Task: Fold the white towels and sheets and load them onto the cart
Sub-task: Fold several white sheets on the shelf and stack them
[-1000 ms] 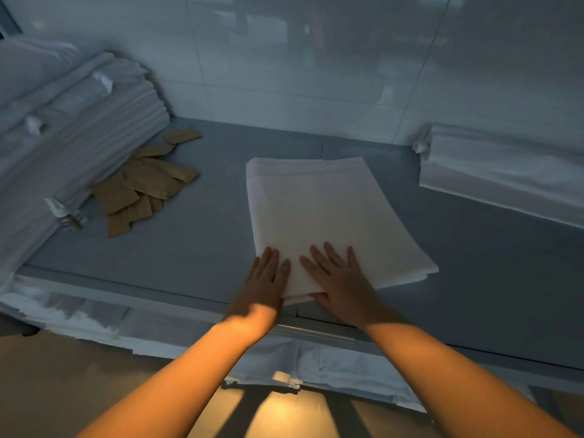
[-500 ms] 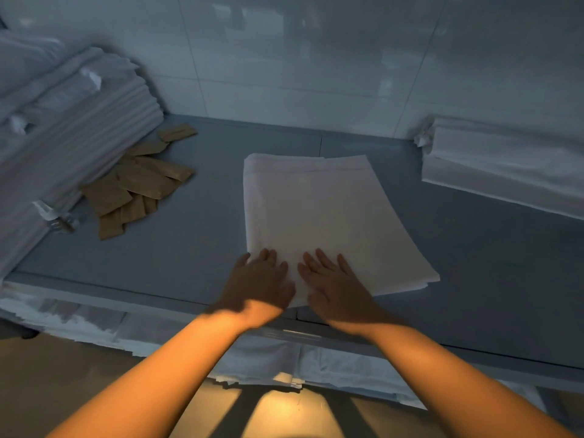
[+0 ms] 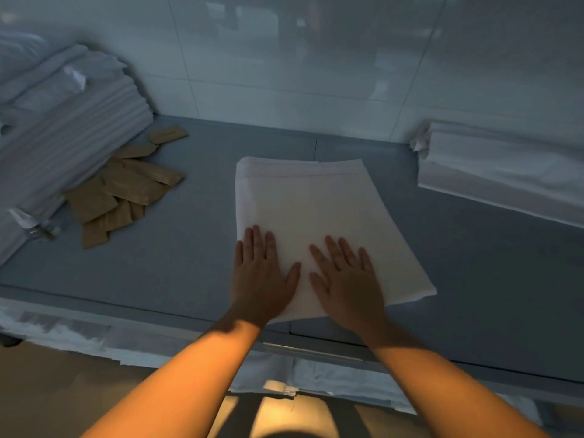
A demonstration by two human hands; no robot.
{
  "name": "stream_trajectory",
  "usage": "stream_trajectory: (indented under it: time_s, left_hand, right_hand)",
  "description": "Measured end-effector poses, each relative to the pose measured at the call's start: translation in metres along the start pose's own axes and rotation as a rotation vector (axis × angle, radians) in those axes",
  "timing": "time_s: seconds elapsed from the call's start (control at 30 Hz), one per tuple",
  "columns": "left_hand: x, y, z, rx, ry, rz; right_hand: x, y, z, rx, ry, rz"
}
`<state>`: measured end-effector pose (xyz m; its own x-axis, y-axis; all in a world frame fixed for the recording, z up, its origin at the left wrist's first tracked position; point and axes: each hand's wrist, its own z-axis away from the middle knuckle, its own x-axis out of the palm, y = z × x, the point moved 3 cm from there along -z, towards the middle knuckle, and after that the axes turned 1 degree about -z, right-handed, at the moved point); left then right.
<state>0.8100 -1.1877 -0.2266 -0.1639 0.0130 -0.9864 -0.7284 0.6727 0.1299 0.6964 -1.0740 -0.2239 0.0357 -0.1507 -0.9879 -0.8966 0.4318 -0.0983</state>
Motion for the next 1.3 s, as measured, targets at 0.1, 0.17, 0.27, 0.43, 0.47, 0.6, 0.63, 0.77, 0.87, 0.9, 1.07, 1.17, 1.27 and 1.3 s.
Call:
stream_trajectory:
  time_s: [0.1,0.17,0.27,0.43,0.47,0.6,0.63,0.77,0.87,0.9,1.07,1.17,1.27,1.3]
  left_hand:
    - [0.001,0.003,0.009,-0.018,-0.052,-0.046]
    - [-0.003,0.004,0.011,-0.014,-0.090,-0.109]
    - [-0.019,-0.001,-0.011,0.048,-0.006,-0.157]
    - [-0.004,-0.014,-0.028,-0.064,-0.052,-0.001]
    - [0.001,-0.015,-0.027,-0.057,-0.058,0.028]
    - [0.006,-0.022,-0.027,-0.039,-0.033,0.096]
    - [0.006,-0.024,-0.027,-0.040,-0.024,0.116]
    - [0.005,-0.025,-0.024,-0.045,0.013,0.201]
    - [0.006,-0.025,-0.024,-0.040,0.028,0.214]
    - [0.007,-0.025,-0.024,-0.043,0.027,0.216]
    - [0.010,-0.028,-0.025,-0.038,0.016,0.195]
    - [0.009,-0.030,-0.024,-0.029,0.013,0.200]
    - [0.008,-0.032,-0.024,-0.017,0.027,0.206]
    - [0.008,-0.032,-0.025,-0.013,0.027,0.204]
  right_hand:
    - [0.002,0.043,0.003,0.110,-0.118,0.080]
    - [0.000,0.055,0.003,0.170,-0.158,0.079]
    - [-0.011,0.051,-0.006,0.158,-0.115,0.092]
    - [-0.005,-0.002,-0.051,-0.220,-0.103,-0.267]
    - [-0.001,-0.012,-0.063,-0.262,-0.133,-0.305]
    - [0.001,-0.047,-0.118,-0.208,-0.263,-0.647]
    - [0.000,-0.055,-0.131,-0.156,-0.305,-0.759]
    - [0.016,-0.079,-0.169,-0.293,-0.499,-0.600]
    - [0.026,-0.086,-0.192,-0.454,-0.401,-0.278]
    - [0.028,-0.089,-0.199,-0.453,-0.347,-0.242]
    - [0.040,-0.094,-0.237,-0.298,-0.217,-0.083]
    - [0.040,-0.055,-0.252,-0.088,-0.190,-0.010]
    - [0.038,0.000,-0.243,0.078,-0.155,0.048]
    - [0.036,0.019,-0.236,0.154,-0.164,0.061]
